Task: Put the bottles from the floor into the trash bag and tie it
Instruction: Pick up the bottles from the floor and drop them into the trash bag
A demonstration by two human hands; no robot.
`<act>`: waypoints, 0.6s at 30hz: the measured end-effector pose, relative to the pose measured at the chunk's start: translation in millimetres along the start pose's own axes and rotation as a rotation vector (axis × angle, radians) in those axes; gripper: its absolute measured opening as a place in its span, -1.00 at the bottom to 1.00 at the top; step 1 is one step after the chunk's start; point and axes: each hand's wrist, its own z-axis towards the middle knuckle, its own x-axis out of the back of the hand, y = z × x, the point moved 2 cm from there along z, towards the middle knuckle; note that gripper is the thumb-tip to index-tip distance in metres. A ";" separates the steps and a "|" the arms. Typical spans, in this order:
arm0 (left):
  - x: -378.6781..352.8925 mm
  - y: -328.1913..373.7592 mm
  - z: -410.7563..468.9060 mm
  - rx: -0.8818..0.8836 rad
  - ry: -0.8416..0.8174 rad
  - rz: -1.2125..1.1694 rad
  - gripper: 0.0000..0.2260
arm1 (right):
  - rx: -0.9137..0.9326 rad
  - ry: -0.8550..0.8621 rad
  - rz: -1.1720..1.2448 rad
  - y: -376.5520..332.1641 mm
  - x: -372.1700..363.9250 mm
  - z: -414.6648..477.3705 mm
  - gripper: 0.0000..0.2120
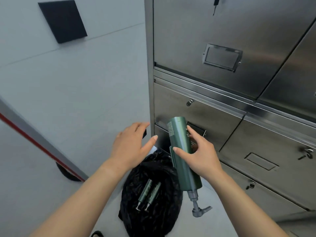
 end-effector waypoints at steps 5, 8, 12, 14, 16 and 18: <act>-4.9 -40.2 48.2 -0.169 -0.096 0.007 -0.47 | -0.099 0.130 -0.032 -6.0 -32.5 16.5 -0.16; -6.4 -65.5 73.3 -0.291 -0.172 0.001 -0.47 | -0.199 0.218 -0.068 -10.0 -54.5 18.3 -0.17; -16.3 -96.4 100.7 -0.410 -0.230 0.022 -0.48 | -0.320 0.295 -0.037 -8.3 -83.7 15.9 -0.19; -27.4 -105.4 109.8 -0.439 -0.263 0.028 -0.50 | -0.361 0.321 -0.031 -2.7 -95.2 13.5 -0.20; -41.8 -109.7 113.2 -0.459 -0.296 0.030 -0.50 | -0.385 0.337 -0.017 6.7 -104.2 9.2 -0.21; -58.5 -113.2 112.0 -0.465 -0.318 0.028 -0.50 | -0.416 0.333 -0.002 21.8 -112.4 5.8 -0.22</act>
